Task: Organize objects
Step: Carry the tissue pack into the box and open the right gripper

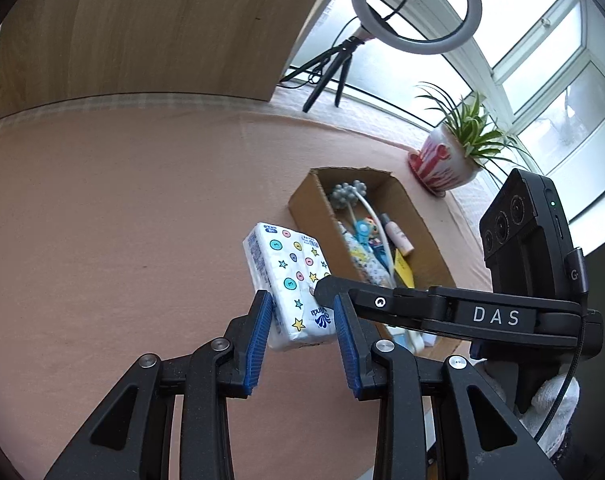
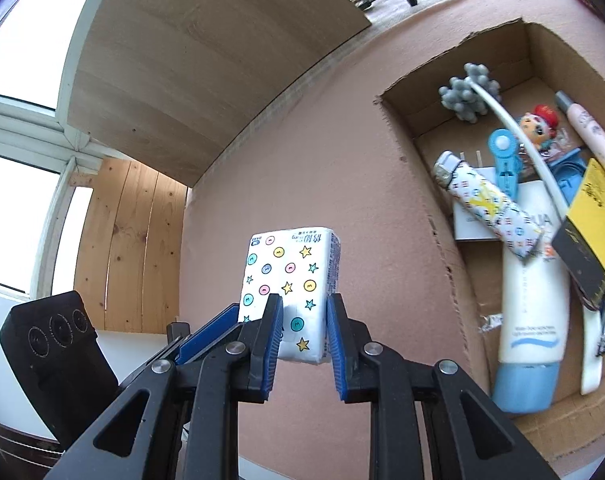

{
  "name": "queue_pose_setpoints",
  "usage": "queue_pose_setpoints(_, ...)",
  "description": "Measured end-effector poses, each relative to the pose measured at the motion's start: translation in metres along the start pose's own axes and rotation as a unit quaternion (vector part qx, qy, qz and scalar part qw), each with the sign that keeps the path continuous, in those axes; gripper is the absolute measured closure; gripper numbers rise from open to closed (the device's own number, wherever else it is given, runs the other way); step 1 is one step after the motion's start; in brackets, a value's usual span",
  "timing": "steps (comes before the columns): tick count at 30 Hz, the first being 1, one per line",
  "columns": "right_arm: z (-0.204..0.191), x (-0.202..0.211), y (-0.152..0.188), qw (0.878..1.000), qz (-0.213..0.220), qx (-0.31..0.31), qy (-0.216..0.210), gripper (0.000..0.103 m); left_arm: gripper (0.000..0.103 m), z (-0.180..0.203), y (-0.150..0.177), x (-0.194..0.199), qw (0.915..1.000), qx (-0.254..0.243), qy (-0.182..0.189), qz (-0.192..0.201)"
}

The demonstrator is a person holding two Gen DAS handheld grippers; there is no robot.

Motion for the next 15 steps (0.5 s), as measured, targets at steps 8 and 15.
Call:
queue_pose_setpoints(8,0.038,0.059,0.015,0.999,0.038,-0.017,0.026,0.082,0.069,0.071,0.019,-0.019,0.9979,-0.04,0.045,-0.021)
queue_pose_setpoints(15,0.067,0.098,0.022,0.996,0.065,-0.019,0.06,0.082,0.069,0.119,0.031,-0.037,0.9934,-0.081,0.071,-0.038)
Point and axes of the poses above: each gripper's, at about its wrist camera, not at the fingertips, and x roughly against the way its jaws point, z to its right, y to its underside, the point moved 10 cm from there along -x, roughly the way its jaws point
